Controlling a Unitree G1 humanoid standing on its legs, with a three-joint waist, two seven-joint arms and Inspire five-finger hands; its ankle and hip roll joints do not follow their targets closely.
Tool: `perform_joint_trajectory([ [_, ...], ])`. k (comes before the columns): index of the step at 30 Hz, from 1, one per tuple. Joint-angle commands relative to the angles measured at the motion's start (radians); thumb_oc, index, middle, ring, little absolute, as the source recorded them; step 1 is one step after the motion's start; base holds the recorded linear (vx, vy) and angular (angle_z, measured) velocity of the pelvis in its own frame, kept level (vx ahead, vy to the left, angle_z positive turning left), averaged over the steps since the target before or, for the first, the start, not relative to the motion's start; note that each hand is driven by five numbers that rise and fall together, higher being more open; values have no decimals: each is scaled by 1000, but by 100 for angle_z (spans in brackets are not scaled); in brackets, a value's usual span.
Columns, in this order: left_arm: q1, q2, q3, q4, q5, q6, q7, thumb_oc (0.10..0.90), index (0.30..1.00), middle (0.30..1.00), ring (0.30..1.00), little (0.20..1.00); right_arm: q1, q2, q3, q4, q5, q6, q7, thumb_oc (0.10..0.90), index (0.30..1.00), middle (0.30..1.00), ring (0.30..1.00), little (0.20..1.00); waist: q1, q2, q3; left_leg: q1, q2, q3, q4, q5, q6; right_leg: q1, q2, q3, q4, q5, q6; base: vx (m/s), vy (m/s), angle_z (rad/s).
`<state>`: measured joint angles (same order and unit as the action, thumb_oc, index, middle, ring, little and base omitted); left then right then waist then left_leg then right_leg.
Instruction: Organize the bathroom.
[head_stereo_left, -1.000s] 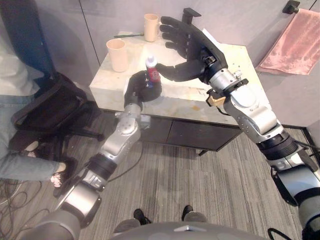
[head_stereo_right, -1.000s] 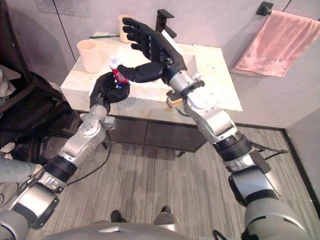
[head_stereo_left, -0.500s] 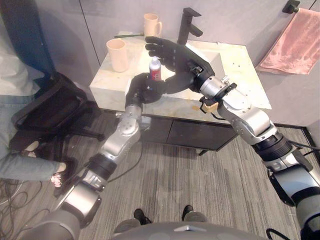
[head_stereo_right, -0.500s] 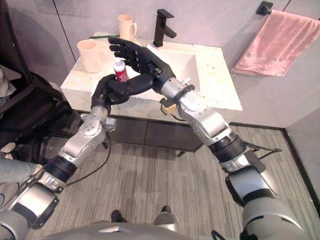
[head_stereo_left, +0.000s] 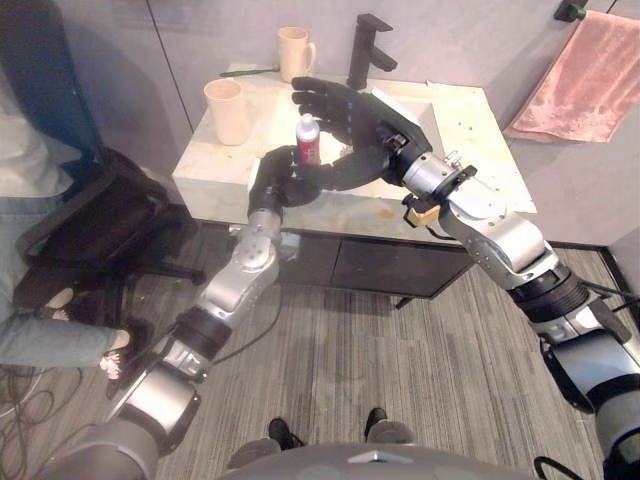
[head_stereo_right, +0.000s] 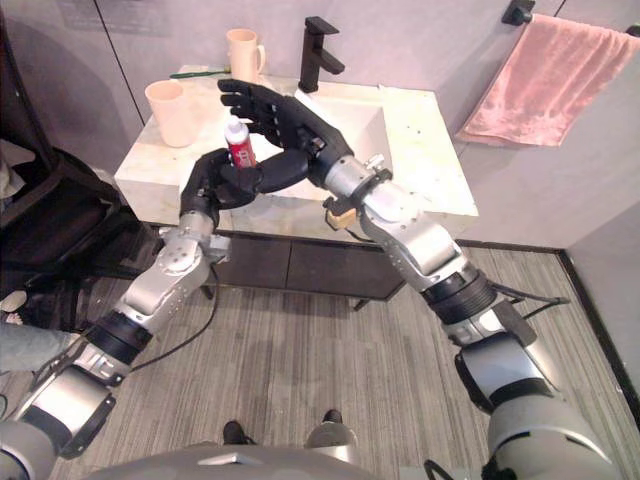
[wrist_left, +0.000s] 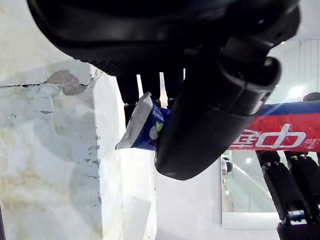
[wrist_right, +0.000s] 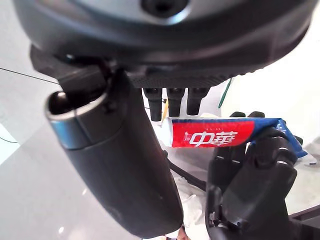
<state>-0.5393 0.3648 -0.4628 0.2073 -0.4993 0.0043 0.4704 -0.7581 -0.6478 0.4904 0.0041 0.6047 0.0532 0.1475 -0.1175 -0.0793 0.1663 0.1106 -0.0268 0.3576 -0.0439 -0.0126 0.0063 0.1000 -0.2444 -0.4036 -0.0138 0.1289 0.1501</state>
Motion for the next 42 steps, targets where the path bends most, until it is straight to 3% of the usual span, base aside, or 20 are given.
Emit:
perform_joint_trajectory([
  [1,-147,-15,-14,-25,59,-133,1,400,300,300,300,300,-73,-31,-81,13,23,-97,-7,800,900,900,900,900,11,9,-93,24,-17,59,113,-76,-6,-132,-37,30,128,-63,51,6,3,-5],
  [13,-149,-7,-12,-14,57,-137,5,400,300,300,300,300,-40,-41,-94,11,26,-112,-7,800,900,900,900,900,-1,10,-93,26,-14,67,117,-79,-4,-139,-36,36,133,-64,49,5,1,-3],
  [16,-150,-6,-12,-9,52,-138,2,400,300,300,300,300,-34,-43,-103,14,36,-112,0,748,822,822,822,822,-3,10,-90,26,-13,66,118,-81,-5,-141,-38,35,137,-64,48,0,0,0],
  [17,-150,-11,-12,-8,56,-138,3,400,300,300,300,300,-35,-43,-103,18,40,-109,5,698,747,747,747,747,-4,9,-90,26,-12,66,119,-81,-6,-141,-38,35,136,-64,49,0,0,0],
  [18,-150,-11,-13,-8,57,-138,3,400,300,300,300,300,-35,-43,-103,18,41,-109,5,693,740,740,740,740,-4,9,-90,26,-12,66,119,-81,-6,-141,-38,35,135,-64,49,0,0,0],
  [19,-151,-13,-12,-10,59,-137,3,400,300,300,300,300,-35,-41,-100,22,43,-109,11,646,669,669,669,669,-4,9,-91,27,-11,67,119,-81,-6,-142,-38,35,135,-64,49,0,0,0],
  [25,-155,-13,-15,-11,53,-137,2,400,300,300,300,300,-33,-35,-90,43,34,-111,33,660,691,691,691,691,0,8,-89,26,-10,67,123,-82,-5,-140,-42,31,136,-64,49,0,0,0],
  [35,-162,-9,-17,-7,49,-137,1,400,300,300,300,300,-39,-17,-73,61,27,-106,21,626,639,639,639,639,8,7,-89,25,-9,61,123,-83,-8,-141,-50,22,138,-59,49,0,0,0],
  [37,-164,-9,-17,-8,49,-136,0,400,300,300,300,300,-40,-17,-73,63,26,-106,19,596,594,594,594,594,9,6,-89,26,-9,60,122,-83,-8,-141,-50,22,139,-58,49,0,0,0],
  [38,-165,-11,-17,-9,53,-136,-1,400,300,300,300,300,-42,-17,-72,66,25,-108,19,552,528,528,528,528,8,7,-88,27,-9,60,122,-83,-8,-142,-52,21,140,-56,49,0,0,0],
  [39,-166,-11,-17,-10,55,-135,0,400,300,300,300,300,-41,-16,-72,67,24,-110,19,546,519,519,519,519,8,7,-88,28,-10,60,121,-83,-8,-143,-52,21,141,-55,49,0,0,0],
  [42,-171,-12,-19,-7,64,-135,4,400,300,300,300,300,-40,-16,-75,70,19,-121,21,460,389,389,389,389,5,9,-87,31,-11,60,119,-85,-7,-148,-55,21,143,-50,50,0,0,0],
])
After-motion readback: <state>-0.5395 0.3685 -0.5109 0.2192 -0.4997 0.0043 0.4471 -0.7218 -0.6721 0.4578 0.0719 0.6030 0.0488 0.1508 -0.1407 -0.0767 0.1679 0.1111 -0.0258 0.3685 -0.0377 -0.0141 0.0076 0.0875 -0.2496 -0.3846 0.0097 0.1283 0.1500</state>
